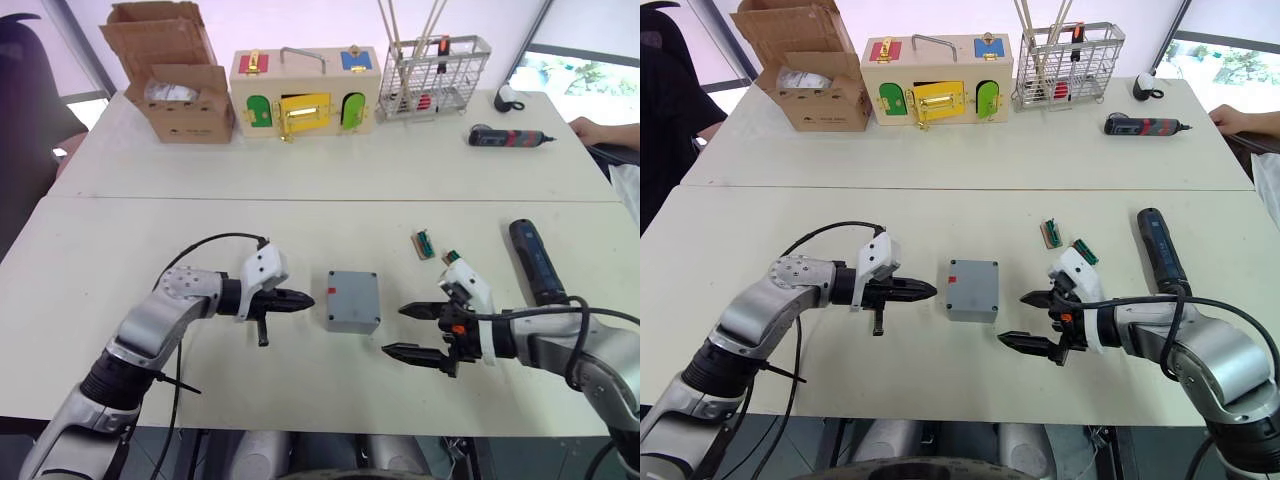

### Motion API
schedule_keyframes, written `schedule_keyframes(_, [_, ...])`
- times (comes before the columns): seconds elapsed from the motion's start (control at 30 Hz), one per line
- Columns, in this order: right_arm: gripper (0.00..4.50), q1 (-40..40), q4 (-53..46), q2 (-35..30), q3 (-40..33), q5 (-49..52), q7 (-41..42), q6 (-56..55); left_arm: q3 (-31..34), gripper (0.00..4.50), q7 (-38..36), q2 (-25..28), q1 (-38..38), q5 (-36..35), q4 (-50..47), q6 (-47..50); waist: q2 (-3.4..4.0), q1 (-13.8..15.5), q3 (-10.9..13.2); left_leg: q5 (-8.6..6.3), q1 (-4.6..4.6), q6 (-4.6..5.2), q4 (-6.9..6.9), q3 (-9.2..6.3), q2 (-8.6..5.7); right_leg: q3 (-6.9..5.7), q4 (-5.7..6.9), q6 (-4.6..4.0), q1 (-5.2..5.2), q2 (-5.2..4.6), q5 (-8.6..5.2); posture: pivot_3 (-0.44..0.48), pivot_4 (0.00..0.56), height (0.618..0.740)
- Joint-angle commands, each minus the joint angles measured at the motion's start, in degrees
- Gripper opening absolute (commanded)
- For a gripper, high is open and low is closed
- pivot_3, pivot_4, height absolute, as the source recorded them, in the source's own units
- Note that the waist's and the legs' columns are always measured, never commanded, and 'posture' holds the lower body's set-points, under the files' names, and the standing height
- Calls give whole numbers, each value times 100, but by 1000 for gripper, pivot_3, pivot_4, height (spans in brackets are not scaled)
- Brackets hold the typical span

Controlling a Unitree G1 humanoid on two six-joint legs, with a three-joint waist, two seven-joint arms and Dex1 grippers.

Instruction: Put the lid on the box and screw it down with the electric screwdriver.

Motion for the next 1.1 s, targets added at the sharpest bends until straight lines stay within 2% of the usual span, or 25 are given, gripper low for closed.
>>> schedule_keyframes(0.03, [4481,-44,-222,101,54,104,-130,-4,-90,0,-137,-16,-153,137,43,-256,0,9,0,0,0,0,0,0,0,0,0,0,0,0,0,0,150,740])
schedule_keyframes(0.33, [4481,-119,-368,196,211,351,-290,146,-323,0,-285,-376,-541,389,514,-615,0,1,0,0,0,0,1,0,0,-2,1,0,1,1,0,0,150,740])
schedule_keyframes(0.53, [4481,-298,-377,271,286,554,-396,304,-545,0,-318,-786,-996,795,1297,-1193,-2,18,-1,0,-1,1,3,0,-3,-5,1,0,2,2,0,0,150,740])
schedule_keyframes(0.77, [4481,-277,-466,431,315,743,-577,470,-478,0,-266,-1214,-1348,1125,2152,-1771,-3,-2,-2,1,-1,-1,4,-1,-3,-12,3,0,1,3,0,0,150,740])
schedule_keyframes(0.93, [4481,-195,-493,183,127,726,-556,487,-242,0,-229,-1120,-1285,1102,2156,-1768,-3,2,-2,2,-1,-2,4,-1,-3,-11,3,0,-1,2,0,0,150,740])
schedule_keyframes(1.03, [4481,-164,-343,-39,-1,644,-455,387,107,0,-229,-1199,-1125,555,1711,-1173,-4,-2,-2,1,-1,0,5,-1,-3,-11,4,1,0,2,0,0,150,740])
schedule_keyframes(1.1, [4481,-205,-181,-313,75,413,-261,176,132,0,-301,-1047,-940,503,1370,-993,-3,-7,-2,0,-1,1,5,-1,-3,-10,4,1,-1,2,0,0,150,740])
